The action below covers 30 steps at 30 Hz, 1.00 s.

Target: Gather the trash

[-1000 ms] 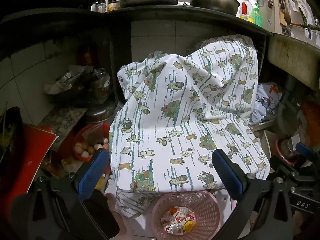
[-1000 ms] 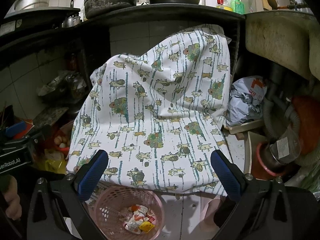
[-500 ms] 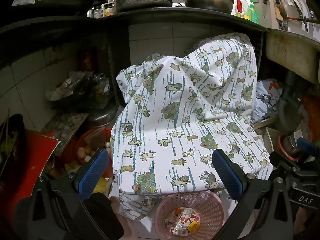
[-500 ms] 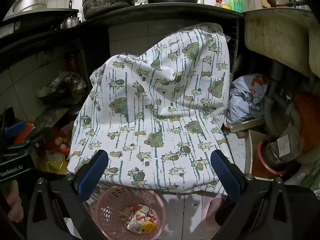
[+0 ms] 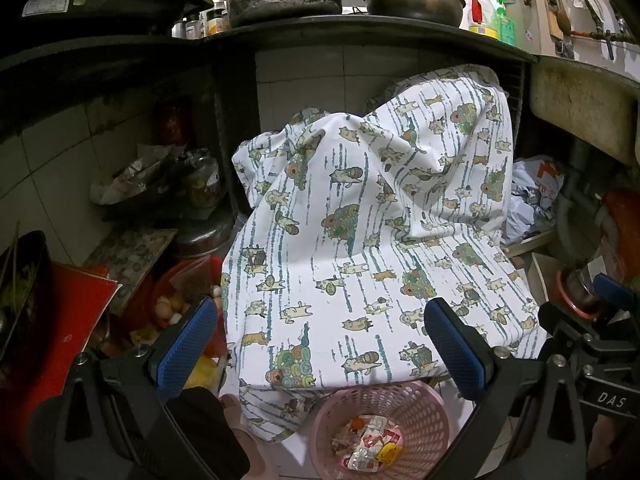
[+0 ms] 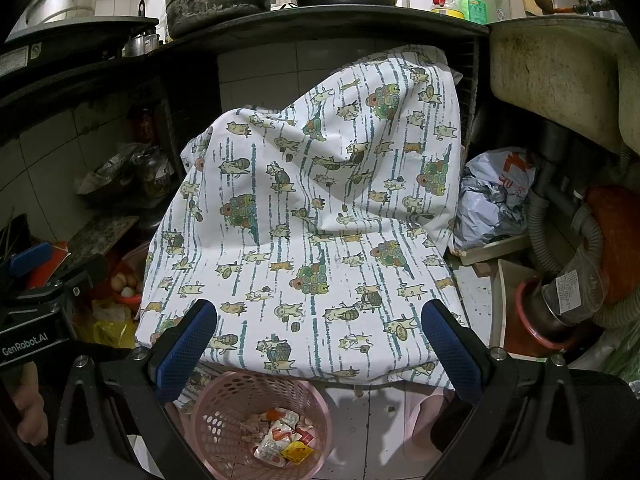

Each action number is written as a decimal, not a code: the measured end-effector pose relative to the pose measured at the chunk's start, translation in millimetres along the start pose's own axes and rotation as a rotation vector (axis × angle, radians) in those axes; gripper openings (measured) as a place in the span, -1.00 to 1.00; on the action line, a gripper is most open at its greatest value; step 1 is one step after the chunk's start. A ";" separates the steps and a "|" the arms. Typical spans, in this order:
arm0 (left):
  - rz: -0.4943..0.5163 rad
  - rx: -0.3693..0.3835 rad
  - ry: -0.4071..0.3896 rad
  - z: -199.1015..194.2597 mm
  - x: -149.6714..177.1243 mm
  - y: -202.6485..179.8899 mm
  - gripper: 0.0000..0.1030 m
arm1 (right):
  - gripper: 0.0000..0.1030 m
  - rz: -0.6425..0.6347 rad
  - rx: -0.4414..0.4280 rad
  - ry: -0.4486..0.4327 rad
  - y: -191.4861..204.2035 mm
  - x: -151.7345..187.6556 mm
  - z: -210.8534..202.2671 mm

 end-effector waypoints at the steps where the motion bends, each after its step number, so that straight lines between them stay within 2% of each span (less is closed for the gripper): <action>1: -0.001 0.002 -0.001 -0.2 -0.1 0.4 0.99 | 1.00 -0.001 0.000 0.000 -0.2 0.0 0.0; 30: 0.010 0.007 -0.001 0.7 -0.8 2.6 0.99 | 1.00 0.005 0.000 0.002 -1.1 -0.4 -0.1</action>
Point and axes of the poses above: each gripper's, at about its wrist camera, not at the fingertips, and z roughly the way its jaws point, y to its left, x to its underside, the point moved 5 cm from there along z, roughly the way its jaws point, and after that the axes turned 11 degrees about y, right-handed, at the moved point
